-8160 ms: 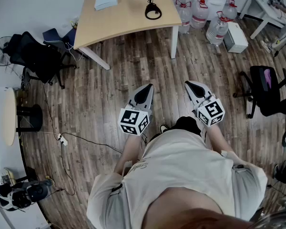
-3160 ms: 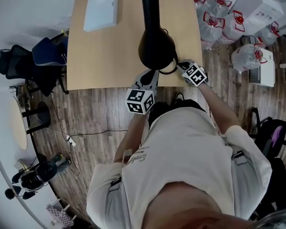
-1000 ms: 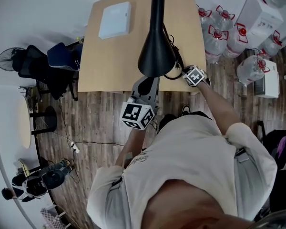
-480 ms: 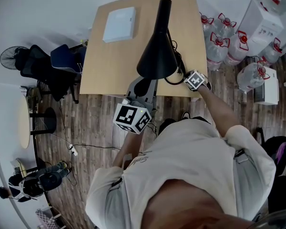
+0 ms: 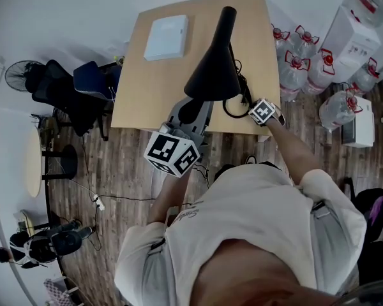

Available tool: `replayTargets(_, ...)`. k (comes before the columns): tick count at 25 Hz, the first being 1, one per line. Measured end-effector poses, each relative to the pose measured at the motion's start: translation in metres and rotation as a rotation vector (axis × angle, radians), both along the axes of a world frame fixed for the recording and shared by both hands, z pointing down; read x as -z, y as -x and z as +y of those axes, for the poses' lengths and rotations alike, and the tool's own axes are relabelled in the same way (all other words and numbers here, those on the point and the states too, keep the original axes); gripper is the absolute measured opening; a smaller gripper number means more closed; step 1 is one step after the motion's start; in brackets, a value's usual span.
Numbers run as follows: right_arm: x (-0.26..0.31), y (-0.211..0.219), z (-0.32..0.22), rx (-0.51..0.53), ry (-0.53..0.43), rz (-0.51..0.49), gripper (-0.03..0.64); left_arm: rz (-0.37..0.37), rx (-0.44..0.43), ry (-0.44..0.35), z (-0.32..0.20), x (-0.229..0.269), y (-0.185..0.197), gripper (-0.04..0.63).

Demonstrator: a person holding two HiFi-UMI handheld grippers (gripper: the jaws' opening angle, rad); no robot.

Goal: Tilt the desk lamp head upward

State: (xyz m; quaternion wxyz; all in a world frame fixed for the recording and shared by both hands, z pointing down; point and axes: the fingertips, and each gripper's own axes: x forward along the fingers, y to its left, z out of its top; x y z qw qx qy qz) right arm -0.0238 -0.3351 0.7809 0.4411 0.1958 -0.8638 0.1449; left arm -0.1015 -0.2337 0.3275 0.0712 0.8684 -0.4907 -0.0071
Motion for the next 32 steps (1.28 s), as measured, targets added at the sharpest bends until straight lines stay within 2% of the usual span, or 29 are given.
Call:
replayTargets(6,-0.001,-0.001,-0.001,-0.012,0.001,0.013,-0.003,-0.033,-0.029,-0.036,-0.001,0.020,-0.008,0.015)
replayTargets(13,-0.004,0.000,0.005,0.025,0.011,0.046,-0.003,-0.045,-0.046,-0.081,-0.004,0.045,-0.008,0.015)
replayTargets(16,-0.007,0.001,0.008,0.014,0.074,0.040,-0.003,-0.053,-0.063,-0.104,-0.011,0.058,-0.008,0.015)
replayTargets(19,-0.005,0.005,0.004,0.042,0.059,0.061,-0.003,-0.078,-0.071,-0.121,-0.016,0.068,-0.009,0.015)
replayTargets(24,-0.003,0.007,0.003,0.060,0.084,0.084,-0.003,-0.095,-0.082,-0.128,-0.025,0.078,-0.008,0.015)
replayTargets(32,-0.003,0.010,0.005,0.053,0.079,0.093,-0.003,-0.071,-0.081,-0.119,-0.020,0.076,0.002,0.017)
